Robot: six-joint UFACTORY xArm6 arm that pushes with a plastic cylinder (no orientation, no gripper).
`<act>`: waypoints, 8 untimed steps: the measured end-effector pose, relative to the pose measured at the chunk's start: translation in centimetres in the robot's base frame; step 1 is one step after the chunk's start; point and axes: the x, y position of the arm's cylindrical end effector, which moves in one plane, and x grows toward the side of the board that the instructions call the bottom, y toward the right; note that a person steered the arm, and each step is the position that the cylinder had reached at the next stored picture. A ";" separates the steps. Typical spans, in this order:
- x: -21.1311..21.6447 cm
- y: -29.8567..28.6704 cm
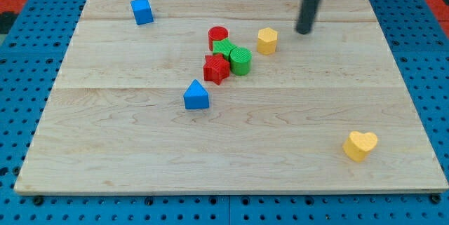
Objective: Move the yellow hexagon to yellow heart
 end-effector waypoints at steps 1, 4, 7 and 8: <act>6.5 -4.3; 11.5 -8.9; 13.1 -5.2; 10.8 -2.2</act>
